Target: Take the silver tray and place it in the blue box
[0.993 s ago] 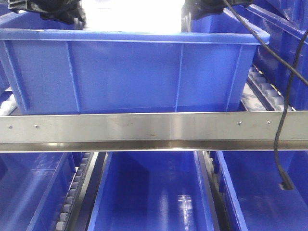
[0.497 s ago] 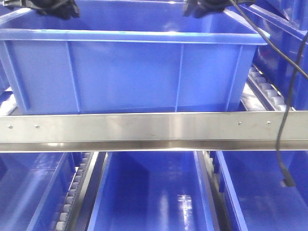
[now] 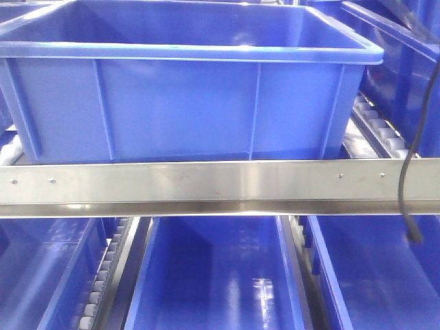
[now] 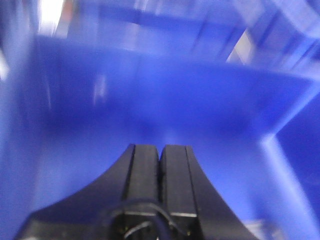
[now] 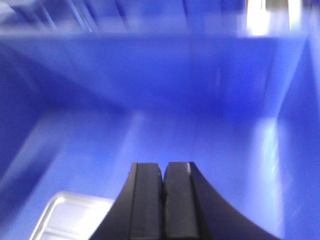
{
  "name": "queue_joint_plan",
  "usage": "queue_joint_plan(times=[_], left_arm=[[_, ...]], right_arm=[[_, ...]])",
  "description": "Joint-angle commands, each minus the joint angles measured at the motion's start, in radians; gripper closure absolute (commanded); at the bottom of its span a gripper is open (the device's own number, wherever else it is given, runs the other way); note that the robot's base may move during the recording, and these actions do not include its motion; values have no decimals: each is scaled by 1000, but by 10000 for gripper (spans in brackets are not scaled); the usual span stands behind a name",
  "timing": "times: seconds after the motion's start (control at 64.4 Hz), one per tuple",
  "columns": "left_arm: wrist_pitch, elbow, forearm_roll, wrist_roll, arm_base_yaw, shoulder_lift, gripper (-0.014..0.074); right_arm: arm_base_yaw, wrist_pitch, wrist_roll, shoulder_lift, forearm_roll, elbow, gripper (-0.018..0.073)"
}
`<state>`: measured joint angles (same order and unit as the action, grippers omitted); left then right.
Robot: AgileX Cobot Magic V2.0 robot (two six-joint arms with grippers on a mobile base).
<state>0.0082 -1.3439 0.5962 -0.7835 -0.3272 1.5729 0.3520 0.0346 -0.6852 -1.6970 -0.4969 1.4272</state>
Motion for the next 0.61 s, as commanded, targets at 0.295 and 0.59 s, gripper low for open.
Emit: queue_joint_plan(times=[0.295, 0.59], left_arm=[[-182, 478, 123, -6, 4, -464, 694], [-181, 795, 123, -6, 4, -875, 696]], right_arm=[[-14, -300, 5, 429, -150, -433, 510], [-14, -357, 5, 810, -167, -845, 510]])
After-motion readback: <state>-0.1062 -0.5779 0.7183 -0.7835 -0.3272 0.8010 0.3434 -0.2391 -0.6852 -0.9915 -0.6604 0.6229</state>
